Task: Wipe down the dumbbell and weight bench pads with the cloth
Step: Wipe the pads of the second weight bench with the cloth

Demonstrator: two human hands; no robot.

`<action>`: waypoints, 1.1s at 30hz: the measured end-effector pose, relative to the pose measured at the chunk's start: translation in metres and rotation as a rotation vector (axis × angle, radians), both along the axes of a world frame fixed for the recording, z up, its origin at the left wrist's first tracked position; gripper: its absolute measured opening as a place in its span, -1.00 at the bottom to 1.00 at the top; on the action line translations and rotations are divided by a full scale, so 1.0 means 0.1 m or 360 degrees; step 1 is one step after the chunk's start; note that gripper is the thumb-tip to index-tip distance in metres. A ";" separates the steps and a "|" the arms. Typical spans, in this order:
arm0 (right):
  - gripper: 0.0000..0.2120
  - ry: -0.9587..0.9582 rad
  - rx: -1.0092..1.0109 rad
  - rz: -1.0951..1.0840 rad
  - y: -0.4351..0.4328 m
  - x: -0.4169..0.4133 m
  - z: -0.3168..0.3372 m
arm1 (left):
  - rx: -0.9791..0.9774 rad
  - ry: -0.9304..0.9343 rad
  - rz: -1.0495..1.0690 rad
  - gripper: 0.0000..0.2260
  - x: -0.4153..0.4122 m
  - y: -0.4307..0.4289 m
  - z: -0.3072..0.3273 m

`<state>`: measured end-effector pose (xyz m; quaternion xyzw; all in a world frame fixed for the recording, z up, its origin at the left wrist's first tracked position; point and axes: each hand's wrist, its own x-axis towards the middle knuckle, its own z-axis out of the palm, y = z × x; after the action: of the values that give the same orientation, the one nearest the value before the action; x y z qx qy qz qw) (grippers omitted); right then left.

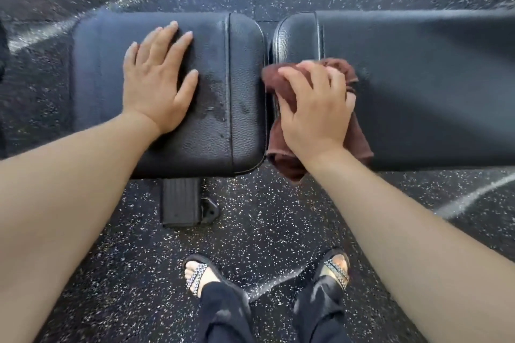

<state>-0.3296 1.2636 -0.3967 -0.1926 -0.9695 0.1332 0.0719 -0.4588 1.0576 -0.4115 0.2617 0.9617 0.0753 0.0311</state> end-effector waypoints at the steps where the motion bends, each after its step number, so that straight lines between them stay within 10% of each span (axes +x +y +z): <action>1: -0.70 -0.0009 0.0013 -0.0043 0.00 -0.18 0.00 | 0.0027 0.0009 -0.0007 -0.48 0.00 0.00 -0.01; 33: -0.67 -0.0080 -0.0096 -0.0207 0.07 -1.22 0.00 | -0.0146 -0.0162 0.0000 -0.46 -0.05 0.03 0.03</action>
<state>-0.4516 1.2710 -0.3972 -0.2605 -0.9520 0.1524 0.0504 -0.4634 1.0605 -0.4081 0.2560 0.9613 0.0443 0.0919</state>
